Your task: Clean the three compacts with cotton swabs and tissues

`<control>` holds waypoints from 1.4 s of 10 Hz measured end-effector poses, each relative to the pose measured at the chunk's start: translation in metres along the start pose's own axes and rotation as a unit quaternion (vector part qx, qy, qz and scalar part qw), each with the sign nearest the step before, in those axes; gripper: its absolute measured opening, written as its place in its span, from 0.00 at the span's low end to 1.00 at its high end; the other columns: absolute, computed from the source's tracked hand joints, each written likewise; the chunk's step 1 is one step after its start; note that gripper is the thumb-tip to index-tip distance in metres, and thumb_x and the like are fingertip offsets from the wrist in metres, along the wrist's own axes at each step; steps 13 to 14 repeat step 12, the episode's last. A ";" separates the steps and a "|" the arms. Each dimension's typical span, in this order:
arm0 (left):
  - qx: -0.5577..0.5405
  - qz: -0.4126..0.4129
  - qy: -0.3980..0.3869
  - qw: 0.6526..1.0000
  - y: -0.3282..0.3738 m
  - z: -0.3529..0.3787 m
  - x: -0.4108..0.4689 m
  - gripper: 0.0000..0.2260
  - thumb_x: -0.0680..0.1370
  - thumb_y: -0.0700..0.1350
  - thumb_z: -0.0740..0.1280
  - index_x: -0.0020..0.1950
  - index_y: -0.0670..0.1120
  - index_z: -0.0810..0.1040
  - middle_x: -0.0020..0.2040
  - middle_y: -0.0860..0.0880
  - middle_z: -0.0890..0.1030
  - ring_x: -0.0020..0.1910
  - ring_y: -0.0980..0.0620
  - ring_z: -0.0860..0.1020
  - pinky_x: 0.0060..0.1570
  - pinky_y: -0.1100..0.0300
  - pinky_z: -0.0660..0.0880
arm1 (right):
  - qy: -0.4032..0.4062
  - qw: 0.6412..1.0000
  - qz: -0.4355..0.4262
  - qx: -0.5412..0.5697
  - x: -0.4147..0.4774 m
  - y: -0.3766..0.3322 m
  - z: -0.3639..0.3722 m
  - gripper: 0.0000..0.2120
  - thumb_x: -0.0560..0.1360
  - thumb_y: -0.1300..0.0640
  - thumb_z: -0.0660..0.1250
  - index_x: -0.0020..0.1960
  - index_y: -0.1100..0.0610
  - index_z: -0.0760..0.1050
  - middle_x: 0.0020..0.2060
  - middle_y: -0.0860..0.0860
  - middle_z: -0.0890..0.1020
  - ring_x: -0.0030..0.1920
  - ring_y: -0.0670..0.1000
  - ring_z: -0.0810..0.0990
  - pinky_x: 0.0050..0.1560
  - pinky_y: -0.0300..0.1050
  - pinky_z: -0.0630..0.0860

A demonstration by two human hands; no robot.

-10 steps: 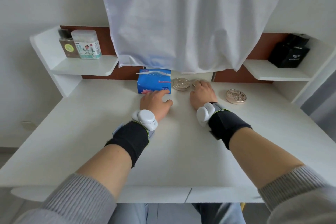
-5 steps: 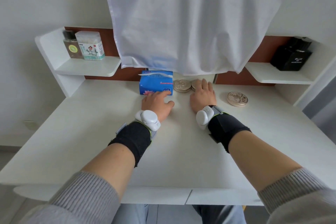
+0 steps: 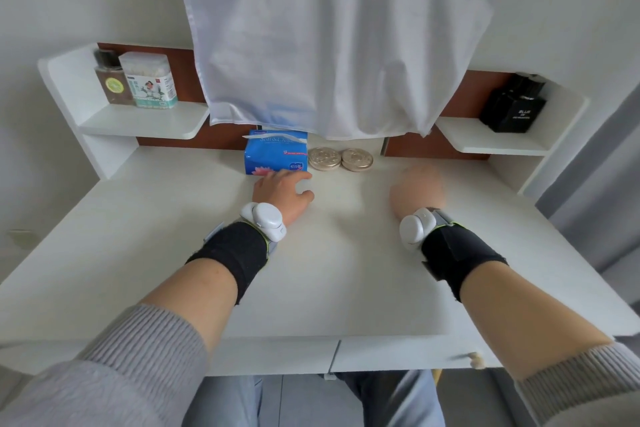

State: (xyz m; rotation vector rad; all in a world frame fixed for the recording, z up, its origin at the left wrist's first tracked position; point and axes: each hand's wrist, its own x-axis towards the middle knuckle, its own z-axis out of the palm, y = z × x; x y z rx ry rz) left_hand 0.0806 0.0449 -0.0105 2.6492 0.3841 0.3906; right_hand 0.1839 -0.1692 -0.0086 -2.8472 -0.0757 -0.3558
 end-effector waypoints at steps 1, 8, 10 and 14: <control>0.013 0.050 -0.010 0.999 0.003 0.001 -0.004 0.19 0.76 0.49 0.63 0.67 0.53 0.74 0.67 0.51 0.74 0.66 0.48 0.70 0.63 0.56 0.65 | -0.041 0.995 -0.065 0.069 0.003 -0.008 0.003 0.21 0.77 0.59 0.58 0.69 0.61 0.65 0.67 0.59 0.66 0.69 0.59 0.62 0.65 0.50 0.63; 0.041 0.136 -0.079 0.987 0.018 0.020 0.023 0.23 0.78 0.53 0.62 0.72 0.49 0.67 0.75 0.51 0.64 0.73 0.52 0.61 0.70 0.56 0.56 | -0.006 0.985 -0.149 0.082 0.024 -0.022 0.038 0.28 0.76 0.50 0.60 0.73 0.57 0.59 0.74 0.53 0.60 0.75 0.54 0.53 0.70 0.52 0.58; 0.042 0.150 -0.068 0.985 0.017 0.022 0.018 0.21 0.78 0.52 0.63 0.69 0.49 0.70 0.72 0.51 0.68 0.70 0.51 0.65 0.68 0.57 0.59 | 0.021 0.987 -0.149 0.061 0.017 -0.022 0.036 0.27 0.73 0.50 0.63 0.70 0.58 0.63 0.70 0.54 0.64 0.72 0.58 0.59 0.68 0.54 0.61; 0.043 0.100 -0.129 0.986 0.030 0.007 0.007 0.22 0.78 0.50 0.63 0.71 0.47 0.69 0.73 0.48 0.66 0.72 0.49 0.63 0.71 0.57 0.57 | -0.064 0.985 -0.138 0.083 -0.003 -0.026 0.021 0.30 0.76 0.53 0.59 0.75 0.59 0.56 0.75 0.57 0.58 0.76 0.59 0.51 0.73 0.53 0.52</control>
